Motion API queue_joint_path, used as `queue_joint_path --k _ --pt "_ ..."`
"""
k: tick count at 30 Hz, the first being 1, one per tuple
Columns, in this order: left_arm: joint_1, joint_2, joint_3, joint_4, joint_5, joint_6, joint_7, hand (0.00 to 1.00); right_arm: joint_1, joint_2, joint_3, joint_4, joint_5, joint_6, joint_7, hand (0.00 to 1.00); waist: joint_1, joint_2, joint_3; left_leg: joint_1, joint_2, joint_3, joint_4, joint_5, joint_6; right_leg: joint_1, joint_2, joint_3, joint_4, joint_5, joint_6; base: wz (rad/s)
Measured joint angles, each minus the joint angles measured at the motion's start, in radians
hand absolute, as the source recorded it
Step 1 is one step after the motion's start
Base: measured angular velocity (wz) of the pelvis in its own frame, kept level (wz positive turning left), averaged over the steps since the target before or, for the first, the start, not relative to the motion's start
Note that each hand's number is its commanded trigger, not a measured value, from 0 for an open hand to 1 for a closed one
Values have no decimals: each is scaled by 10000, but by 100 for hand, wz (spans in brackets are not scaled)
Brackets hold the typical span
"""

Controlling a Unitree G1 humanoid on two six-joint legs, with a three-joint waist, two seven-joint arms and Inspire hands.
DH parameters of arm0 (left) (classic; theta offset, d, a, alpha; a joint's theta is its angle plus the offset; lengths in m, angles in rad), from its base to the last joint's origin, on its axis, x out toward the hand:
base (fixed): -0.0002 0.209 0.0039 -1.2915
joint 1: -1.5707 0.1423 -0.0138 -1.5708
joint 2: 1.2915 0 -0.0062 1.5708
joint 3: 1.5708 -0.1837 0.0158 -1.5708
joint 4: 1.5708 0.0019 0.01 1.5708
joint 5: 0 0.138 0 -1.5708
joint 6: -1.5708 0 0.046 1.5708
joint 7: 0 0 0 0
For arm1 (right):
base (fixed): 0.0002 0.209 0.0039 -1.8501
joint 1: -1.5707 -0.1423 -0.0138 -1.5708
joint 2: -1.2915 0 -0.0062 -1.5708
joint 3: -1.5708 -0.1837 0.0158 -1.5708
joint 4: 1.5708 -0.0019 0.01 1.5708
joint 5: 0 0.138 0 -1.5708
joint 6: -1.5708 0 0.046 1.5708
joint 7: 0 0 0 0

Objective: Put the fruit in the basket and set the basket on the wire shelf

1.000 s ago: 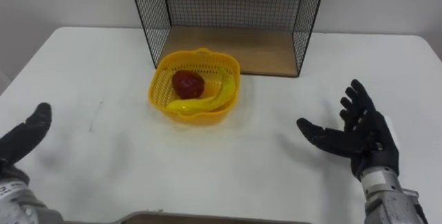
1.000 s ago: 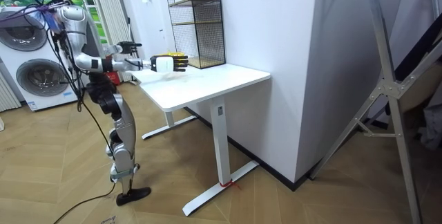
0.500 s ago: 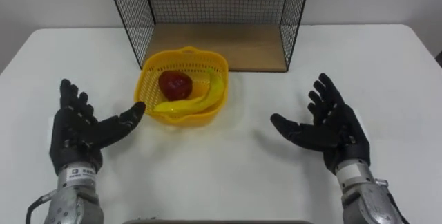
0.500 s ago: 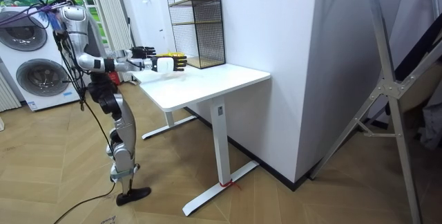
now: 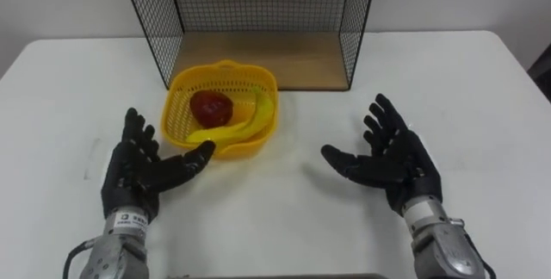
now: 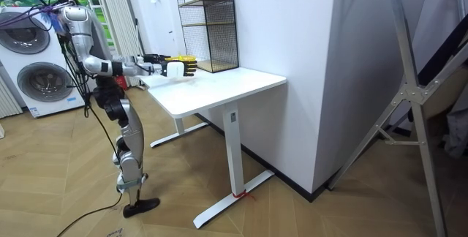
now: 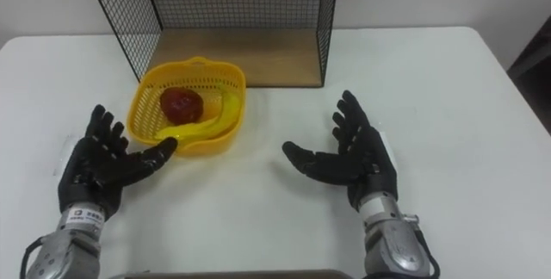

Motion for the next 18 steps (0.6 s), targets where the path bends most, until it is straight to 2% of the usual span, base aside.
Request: queue_joint_path --k 6,13,15,18 --pt "-434 -1 -200 333 -196 0 -320 0 -317 0 225 3 -29 -1 140 0 3 -74 15 46 35 204 7 0 0 -68 3 35 117 1 -1 -3" --pt "-537 -45 -241 656 -178 29 -709 0 -420 34 429 225 -243 -1 350 0 -17 -153 -13 64 49 295 26 0 0 -80 19 160 137 14 -17 -4" --pt "-542 -55 -260 665 -179 181 -719 0 -489 130 451 438 -340 0 350 0 -45 -181 -14 63 77 296 34 0 0 -72 48 159 135 36 -35 0" --pt "-544 -53 -323 665 -181 187 -719 0 -492 221 528 447 -376 0 426 0 -89 -179 -12 47 95 296 76 0 -1 -61 62 147 133 40 -42 0"
